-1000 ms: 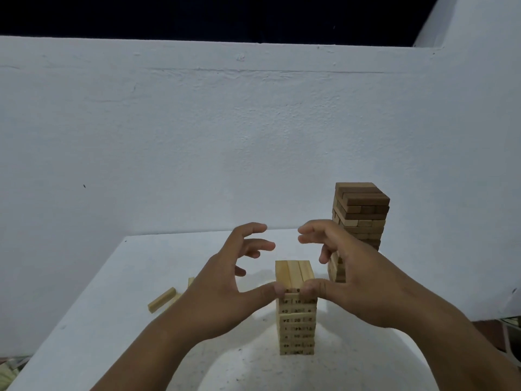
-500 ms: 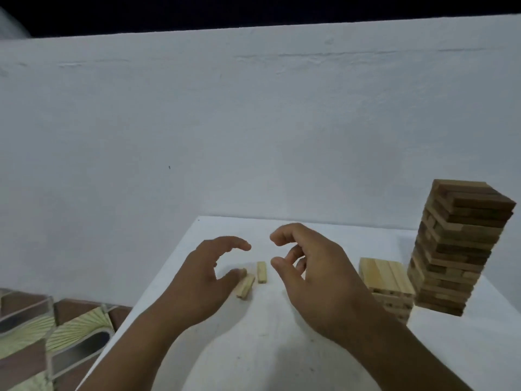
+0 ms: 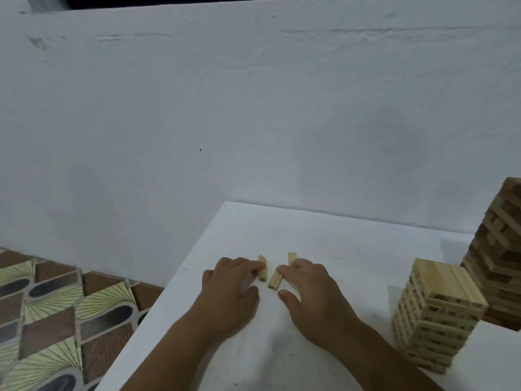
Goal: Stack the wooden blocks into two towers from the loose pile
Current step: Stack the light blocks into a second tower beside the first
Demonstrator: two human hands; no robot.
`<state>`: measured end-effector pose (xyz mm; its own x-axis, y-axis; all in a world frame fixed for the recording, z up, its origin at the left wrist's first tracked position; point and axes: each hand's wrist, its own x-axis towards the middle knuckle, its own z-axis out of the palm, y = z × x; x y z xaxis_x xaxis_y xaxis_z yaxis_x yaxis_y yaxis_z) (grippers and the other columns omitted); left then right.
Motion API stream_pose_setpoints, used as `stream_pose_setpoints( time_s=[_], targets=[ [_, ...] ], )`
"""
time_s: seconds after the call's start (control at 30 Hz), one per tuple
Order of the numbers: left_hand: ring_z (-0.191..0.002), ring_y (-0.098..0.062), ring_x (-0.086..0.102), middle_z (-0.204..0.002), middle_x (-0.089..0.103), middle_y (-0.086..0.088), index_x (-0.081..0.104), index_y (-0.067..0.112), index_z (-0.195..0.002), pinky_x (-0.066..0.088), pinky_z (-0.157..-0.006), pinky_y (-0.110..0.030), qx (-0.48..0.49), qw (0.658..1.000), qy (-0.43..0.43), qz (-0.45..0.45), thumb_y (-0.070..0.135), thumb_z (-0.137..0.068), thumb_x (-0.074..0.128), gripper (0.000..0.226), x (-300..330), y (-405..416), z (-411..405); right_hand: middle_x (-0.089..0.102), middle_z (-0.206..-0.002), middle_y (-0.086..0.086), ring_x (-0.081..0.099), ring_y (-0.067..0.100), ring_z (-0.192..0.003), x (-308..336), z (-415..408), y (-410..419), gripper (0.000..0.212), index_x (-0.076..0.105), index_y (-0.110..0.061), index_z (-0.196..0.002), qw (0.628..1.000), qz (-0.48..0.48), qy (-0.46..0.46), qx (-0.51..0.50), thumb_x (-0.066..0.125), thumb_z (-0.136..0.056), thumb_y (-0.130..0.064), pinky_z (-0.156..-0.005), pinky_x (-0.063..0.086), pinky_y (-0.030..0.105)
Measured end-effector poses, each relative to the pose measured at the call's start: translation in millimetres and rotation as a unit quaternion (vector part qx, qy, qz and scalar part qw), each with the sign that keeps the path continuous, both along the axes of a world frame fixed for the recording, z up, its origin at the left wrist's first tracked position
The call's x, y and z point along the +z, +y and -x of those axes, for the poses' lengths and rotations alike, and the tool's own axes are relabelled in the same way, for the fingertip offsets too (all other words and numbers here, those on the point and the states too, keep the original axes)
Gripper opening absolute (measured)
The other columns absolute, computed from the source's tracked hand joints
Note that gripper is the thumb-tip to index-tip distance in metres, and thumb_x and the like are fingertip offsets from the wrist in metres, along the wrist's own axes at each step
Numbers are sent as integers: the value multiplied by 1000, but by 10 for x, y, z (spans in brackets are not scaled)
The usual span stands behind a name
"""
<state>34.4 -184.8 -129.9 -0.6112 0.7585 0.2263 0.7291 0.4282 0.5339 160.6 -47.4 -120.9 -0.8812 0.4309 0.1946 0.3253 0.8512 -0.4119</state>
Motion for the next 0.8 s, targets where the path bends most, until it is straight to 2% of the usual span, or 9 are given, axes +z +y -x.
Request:
stream_pose_setpoints(
  time_s=[0.07, 0.17, 0.23, 0.33, 0.5, 0.57, 0.67, 0.8],
  targets=[
    [-116, 1, 39, -118, 52, 31, 58, 41, -119, 26, -92, -28, 11, 1000, 8, -13, 29, -91, 57, 30, -41, -6, 27, 44, -137, -9, 37, 12, -125, -34, 17, 0, 38, 53, -36, -131, 999, -23, 23, 4, 51, -93, -42, -102, 34, 25],
    [-111, -1, 46, -109, 56, 28, 67, 41, -101, 37, -91, -32, 14, 999, 15, -39, 33, -83, 65, 19, -103, -16, 82, 55, -117, -8, 46, 12, -109, -115, 52, 15, 28, 67, -29, -114, 997, -33, 70, 3, 60, -89, -38, -90, 40, 21],
    [-115, 0, 47, -114, 57, 29, 67, 41, -92, 42, -95, -38, 6, 998, 7, -60, 38, -77, 67, 15, -140, -34, 111, 58, -102, -7, 50, 12, -99, -174, 67, 31, 23, 72, -23, -104, 994, -26, 105, 5, 62, -86, -32, -82, 42, 19],
    [-125, 5, 42, -125, 56, 30, 65, 40, -88, 37, -103, -42, -13, 998, -2, -64, 41, -76, 72, 14, -181, -42, 115, 61, -88, -6, 54, 11, -85, -233, 72, 45, 21, 74, -18, -95, 991, -28, 132, 15, 57, -84, -24, -71, 46, 18],
    [-125, 8, 43, -120, 59, 34, 65, 39, -88, 32, -103, -41, -38, 997, 8, -63, 44, -76, 74, 17, -203, -8, 74, 67, -83, 0, 60, 12, -74, -256, 71, 66, 16, 77, -17, -90, 990, -8, 133, 36, 62, -84, -16, -67, 56, 27],
    [-123, 9, 44, -117, 59, 34, 64, 39, -88, 32, -102, -40, -41, 997, 14, -57, 46, -76, 74, 17, -206, 6, 71, 69, -80, 0, 62, 13, -69, -239, 57, 65, 16, 77, -16, -86, 990, -1, 135, 37, 63, -81, -16, -65, 56, 24],
    [-119, 11, 44, -115, 58, 34, 62, 40, -91, 32, -101, -36, -41, 998, 24, -50, 49, -77, 73, 20, -202, 12, 73, 71, -76, -1, 63, 13, -63, -216, 15, 53, 15, 78, -16, -82, 989, 3, 139, 42, 64, -77, -17, -65, 48, 11],
    [-123, 8, 45, -119, 58, 35, 61, 40, -90, 35, -103, -41, -49, 997, 20, -51, 52, -75, 72, 23, -216, 28, 78, 69, -81, -5, 60, 8, -69, -225, -33, 75, 14, 77, -19, -87, 990, 19, 126, 61, 65, -81, -18, -66, 54, 17]
  ],
)
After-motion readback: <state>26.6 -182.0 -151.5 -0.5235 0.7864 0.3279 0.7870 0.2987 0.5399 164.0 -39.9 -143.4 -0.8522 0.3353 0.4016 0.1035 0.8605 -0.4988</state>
